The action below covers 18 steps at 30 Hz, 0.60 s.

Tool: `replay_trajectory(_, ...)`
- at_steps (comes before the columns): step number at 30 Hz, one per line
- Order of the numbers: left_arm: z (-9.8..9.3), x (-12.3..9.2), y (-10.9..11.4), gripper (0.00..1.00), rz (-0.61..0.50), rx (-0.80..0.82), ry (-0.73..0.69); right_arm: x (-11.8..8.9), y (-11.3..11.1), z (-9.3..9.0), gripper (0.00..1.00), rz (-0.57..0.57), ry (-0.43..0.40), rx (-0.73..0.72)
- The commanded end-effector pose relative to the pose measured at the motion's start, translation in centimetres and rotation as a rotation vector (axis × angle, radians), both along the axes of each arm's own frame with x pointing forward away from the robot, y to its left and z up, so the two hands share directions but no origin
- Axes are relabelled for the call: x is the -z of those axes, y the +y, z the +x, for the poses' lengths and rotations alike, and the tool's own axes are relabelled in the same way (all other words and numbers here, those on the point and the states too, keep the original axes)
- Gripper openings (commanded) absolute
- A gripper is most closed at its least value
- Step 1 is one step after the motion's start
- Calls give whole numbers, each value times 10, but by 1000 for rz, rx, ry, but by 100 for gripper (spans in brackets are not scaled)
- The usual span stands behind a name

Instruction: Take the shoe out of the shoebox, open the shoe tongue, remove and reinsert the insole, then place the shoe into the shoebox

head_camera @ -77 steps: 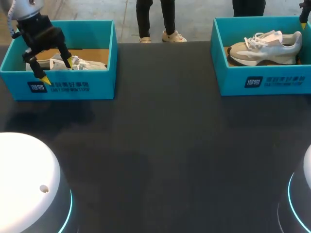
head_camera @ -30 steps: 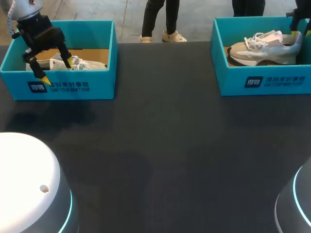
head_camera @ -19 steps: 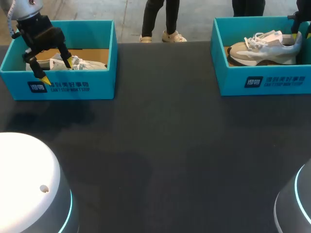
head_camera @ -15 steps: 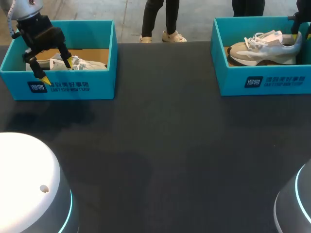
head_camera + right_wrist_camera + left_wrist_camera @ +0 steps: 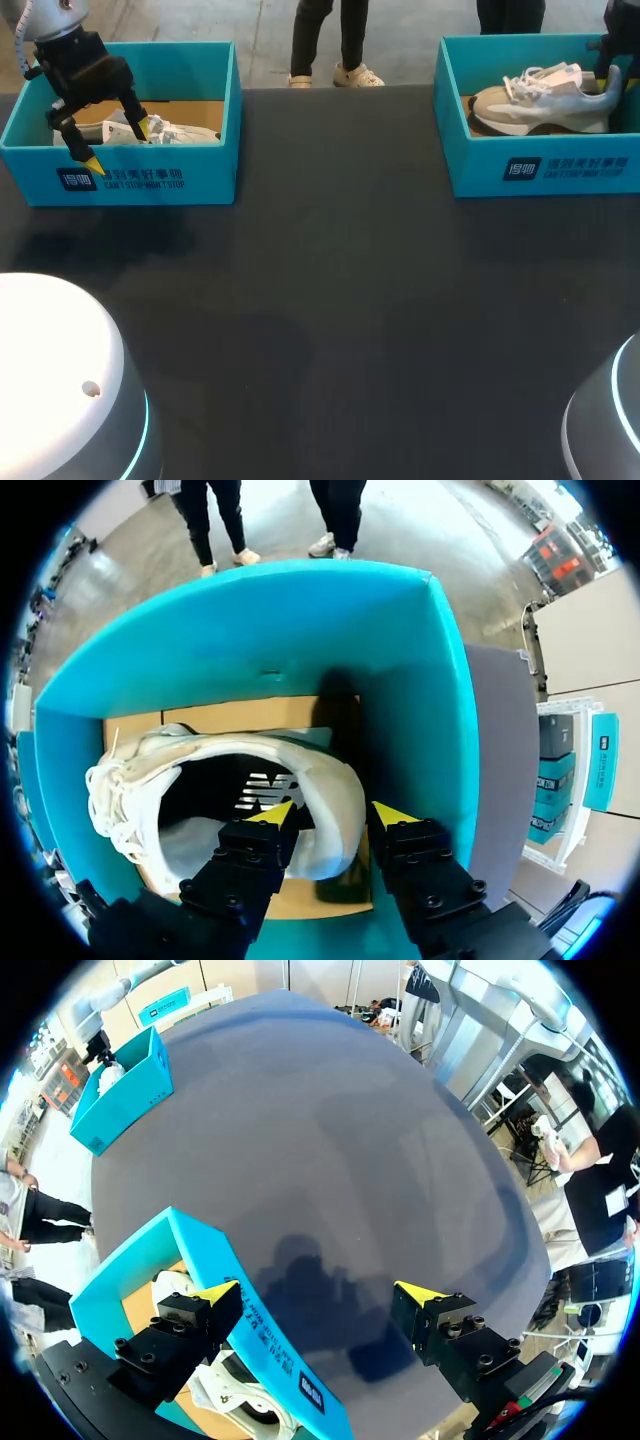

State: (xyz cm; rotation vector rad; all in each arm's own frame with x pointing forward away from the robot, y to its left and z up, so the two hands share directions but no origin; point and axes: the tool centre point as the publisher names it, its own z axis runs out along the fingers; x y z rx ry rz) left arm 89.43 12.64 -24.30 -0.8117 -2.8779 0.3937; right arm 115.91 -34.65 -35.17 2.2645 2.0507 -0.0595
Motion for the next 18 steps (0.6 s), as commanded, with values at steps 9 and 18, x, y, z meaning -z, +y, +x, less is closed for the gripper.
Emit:
replay_trajectory(9, -1, 0, 0, 100, 0, 0, -3, 7, -3, 7, 45, -2, 42, 6)
replay_trajectory(18, -1, 0, 0, 100, 0, 0, -3, 13, -4, 7, 48, -9, 59, -2)
